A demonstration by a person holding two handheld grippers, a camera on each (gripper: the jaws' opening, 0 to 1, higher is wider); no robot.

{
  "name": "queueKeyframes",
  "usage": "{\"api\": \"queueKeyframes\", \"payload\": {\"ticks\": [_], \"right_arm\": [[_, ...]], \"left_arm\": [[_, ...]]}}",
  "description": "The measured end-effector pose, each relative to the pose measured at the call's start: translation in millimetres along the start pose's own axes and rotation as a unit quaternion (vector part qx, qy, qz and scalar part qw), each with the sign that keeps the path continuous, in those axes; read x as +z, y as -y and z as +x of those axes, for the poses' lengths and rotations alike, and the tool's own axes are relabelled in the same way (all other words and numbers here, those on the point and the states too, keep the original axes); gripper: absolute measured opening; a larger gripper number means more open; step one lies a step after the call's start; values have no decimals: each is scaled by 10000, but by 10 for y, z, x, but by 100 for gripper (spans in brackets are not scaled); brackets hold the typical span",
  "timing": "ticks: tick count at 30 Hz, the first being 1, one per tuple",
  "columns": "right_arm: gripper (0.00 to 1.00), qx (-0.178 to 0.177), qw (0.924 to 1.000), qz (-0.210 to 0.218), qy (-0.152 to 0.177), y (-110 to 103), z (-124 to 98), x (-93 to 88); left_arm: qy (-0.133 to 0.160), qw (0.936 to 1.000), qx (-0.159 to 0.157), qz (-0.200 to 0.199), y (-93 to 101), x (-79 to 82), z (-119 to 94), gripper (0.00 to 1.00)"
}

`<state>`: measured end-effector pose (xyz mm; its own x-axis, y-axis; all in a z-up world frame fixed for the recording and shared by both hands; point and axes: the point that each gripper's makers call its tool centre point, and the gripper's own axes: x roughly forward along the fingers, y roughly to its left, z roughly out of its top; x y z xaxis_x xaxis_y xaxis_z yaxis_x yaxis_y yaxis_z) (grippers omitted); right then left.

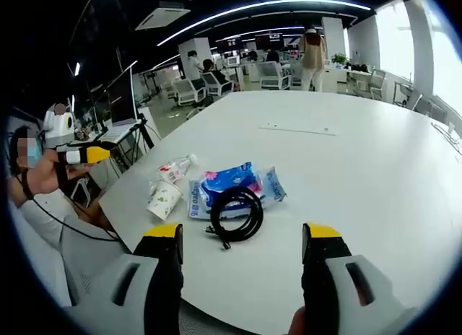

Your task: Arrange the tabletop items into an orderly group along one side of the table until the central work area is clear of visible clutter.

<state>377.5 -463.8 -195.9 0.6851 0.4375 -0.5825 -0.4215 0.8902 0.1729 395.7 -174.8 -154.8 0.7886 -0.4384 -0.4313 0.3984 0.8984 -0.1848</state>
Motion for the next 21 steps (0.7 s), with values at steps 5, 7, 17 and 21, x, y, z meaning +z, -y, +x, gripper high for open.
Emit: {"api": "queueKeyframes", "payload": {"ticks": [5,7,17,21], "right_arm": [[66,-10,10000,25,14,4,-9,-1],[66,-5,10000,22,12,-1,-9,-3],[67,-21,10000,43,9,12,-15,-8],[67,-22,10000,44,0,17,-12,-18]], "left_arm": [[-5,10000,18,-42,-17,-14,-7,65],[-14,10000,21,-32,-15,-14,-10,65],[8,10000,22,-47,-30,-9,-18,65],[3,10000,25,-32,-30,-10,-15,65]]}}
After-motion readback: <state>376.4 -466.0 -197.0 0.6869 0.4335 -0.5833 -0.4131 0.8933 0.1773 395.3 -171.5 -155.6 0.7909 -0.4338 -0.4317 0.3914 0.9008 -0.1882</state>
